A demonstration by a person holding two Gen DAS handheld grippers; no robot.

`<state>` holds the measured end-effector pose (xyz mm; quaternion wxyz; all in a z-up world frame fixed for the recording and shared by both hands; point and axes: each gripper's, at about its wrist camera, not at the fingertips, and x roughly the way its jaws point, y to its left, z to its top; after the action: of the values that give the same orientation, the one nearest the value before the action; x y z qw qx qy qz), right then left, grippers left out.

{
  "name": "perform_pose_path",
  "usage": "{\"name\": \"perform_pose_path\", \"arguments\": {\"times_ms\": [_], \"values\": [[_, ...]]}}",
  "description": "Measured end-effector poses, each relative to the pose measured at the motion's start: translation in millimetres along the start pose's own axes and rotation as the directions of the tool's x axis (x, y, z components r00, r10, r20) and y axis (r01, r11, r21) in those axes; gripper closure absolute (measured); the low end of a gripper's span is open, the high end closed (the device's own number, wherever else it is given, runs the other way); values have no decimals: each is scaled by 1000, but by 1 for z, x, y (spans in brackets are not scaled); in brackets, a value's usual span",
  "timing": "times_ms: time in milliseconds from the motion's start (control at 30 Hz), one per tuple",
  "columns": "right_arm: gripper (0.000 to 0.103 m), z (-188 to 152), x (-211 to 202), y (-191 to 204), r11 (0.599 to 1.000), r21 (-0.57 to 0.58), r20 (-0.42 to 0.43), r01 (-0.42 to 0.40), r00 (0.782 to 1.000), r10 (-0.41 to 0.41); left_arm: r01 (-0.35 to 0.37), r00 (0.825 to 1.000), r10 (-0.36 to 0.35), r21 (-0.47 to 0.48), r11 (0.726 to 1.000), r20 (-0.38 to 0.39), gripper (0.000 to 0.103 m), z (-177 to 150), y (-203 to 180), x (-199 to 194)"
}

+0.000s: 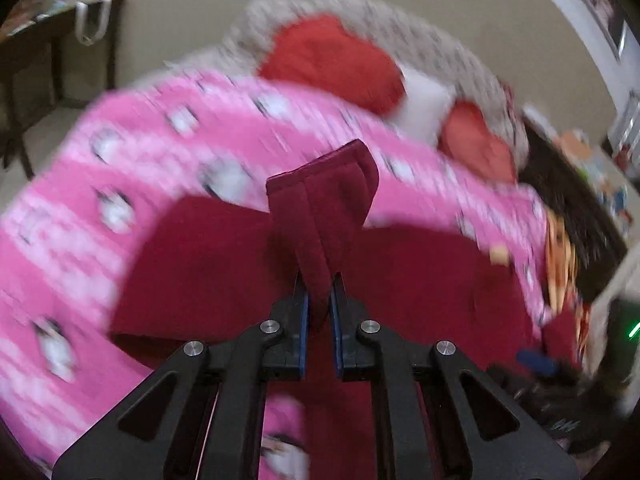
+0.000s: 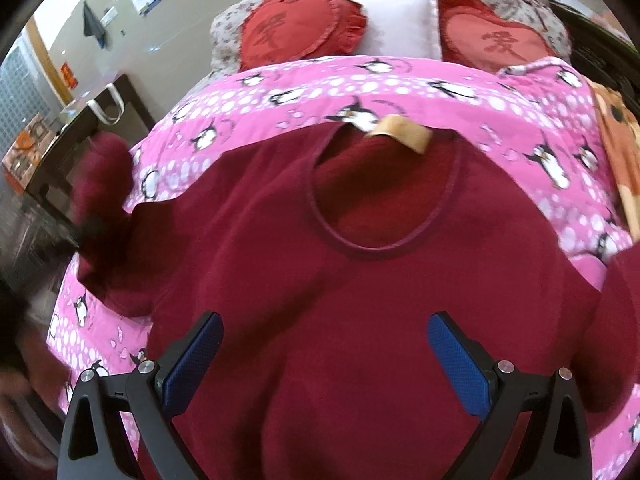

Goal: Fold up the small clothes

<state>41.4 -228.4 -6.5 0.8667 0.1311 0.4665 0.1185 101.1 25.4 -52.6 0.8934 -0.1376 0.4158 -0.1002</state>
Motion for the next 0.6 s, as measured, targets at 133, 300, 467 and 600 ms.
{"name": "perform_pose_path", "arguments": {"times_ms": [133,300,467,600], "values": [[1,-4,-9,-13,999,43,-9,-4,1000,4,-33,992,43,84,996,-118,91,-34,-30,43],[1,0,-21,-13,998,48,21,-50,999,49,14,993,4,151,988,-121,52,-33,-36,8],[1,13,-16,11,990,14,37,-141,989,140,-52,997,40,199,979,64,24,-31,-14,-54],[1,21,4,40,985,-35,8,-169,985,170,-248,968,235,181,952,90,24,-29,28,-50]]}}
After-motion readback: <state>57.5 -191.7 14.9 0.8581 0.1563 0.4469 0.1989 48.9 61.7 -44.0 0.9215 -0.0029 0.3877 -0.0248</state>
